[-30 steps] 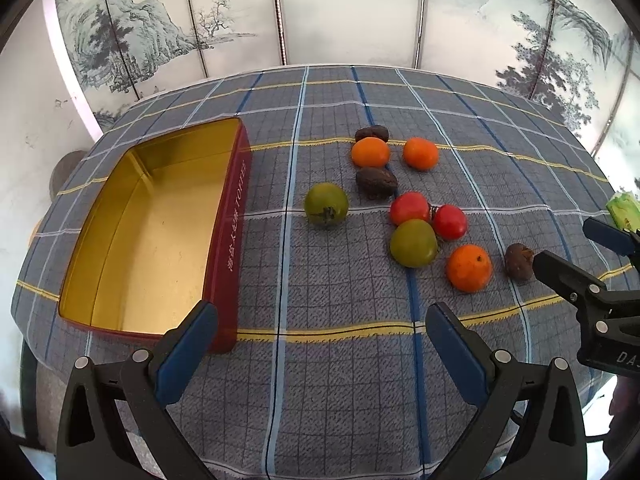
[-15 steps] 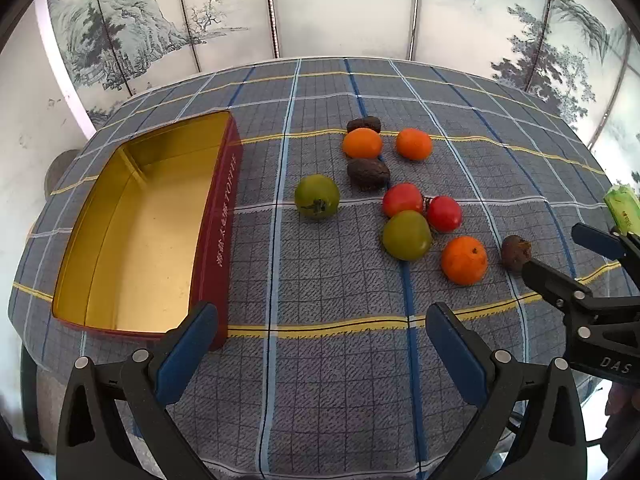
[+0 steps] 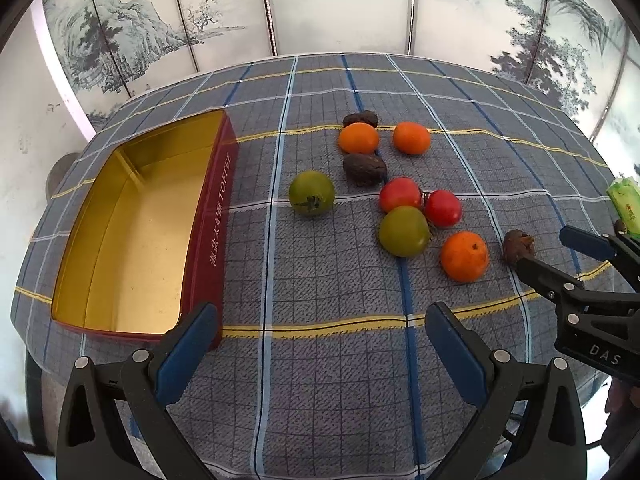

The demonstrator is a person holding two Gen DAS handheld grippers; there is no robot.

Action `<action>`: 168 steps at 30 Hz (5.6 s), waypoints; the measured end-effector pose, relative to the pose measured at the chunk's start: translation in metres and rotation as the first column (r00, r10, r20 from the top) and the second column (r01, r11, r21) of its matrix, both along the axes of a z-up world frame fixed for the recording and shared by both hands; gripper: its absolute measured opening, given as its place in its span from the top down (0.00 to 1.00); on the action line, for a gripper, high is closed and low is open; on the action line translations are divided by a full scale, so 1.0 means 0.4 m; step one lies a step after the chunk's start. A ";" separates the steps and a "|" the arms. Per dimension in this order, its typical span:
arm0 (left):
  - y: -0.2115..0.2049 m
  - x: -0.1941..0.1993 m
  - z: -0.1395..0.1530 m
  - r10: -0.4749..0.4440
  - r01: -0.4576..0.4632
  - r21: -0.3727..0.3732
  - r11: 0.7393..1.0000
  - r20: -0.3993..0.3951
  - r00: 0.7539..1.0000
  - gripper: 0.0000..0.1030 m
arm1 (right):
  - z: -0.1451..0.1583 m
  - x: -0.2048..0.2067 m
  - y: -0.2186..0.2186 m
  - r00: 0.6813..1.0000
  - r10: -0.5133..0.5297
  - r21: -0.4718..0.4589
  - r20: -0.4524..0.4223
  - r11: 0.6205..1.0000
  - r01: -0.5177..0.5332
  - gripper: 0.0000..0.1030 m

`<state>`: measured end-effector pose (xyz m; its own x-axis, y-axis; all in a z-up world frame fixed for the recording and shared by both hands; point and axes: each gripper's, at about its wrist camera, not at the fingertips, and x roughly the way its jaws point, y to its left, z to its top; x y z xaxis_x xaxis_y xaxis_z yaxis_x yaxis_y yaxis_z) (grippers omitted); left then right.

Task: Organize fruits
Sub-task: 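Move both tools toward the fruits on the table, then grasp the brown fruit with the right gripper while the left gripper grasps the green fruit, then carry the green fruit into the gold tin with the left gripper and release, then carry the brown fruit into the gold tin with the right gripper and release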

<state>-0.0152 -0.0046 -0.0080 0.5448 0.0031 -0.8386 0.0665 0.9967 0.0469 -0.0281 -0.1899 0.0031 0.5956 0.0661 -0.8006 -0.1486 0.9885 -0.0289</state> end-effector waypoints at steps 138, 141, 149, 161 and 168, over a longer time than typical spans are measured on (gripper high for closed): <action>0.467 0.145 0.026 0.131 -0.132 0.006 0.991 0.070 0.989 0.29 | 0.083 0.192 0.104 0.989 0.052 0.019 0.141 0.998 -0.055 0.65; 0.495 0.118 0.065 0.157 -0.155 -0.020 0.988 0.107 0.982 0.24 | 0.099 0.190 0.214 0.976 0.161 0.032 0.148 0.985 -0.168 0.65; 0.622 0.038 0.104 0.313 -0.310 -0.046 0.950 0.138 0.940 0.18 | 0.092 0.217 0.484 0.913 0.389 0.075 0.119 0.914 -0.399 0.65; 0.727 -0.051 0.045 0.448 -0.446 -0.047 0.894 0.059 0.892 0.18 | 0.007 0.265 0.706 0.854 0.520 0.005 0.006 0.854 -0.520 0.65; 0.738 -0.068 0.033 0.462 -0.460 -0.042 0.887 0.049 0.886 0.18 | -0.035 0.291 0.756 0.844 0.534 -0.038 -0.040 0.844 -0.536 0.65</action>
<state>-0.0426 0.2904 0.0051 0.5340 0.2421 -0.8101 -0.4027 0.9153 0.0080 0.0884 0.1126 -0.0110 0.4569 0.3313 -0.8255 -0.6554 0.7529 -0.0606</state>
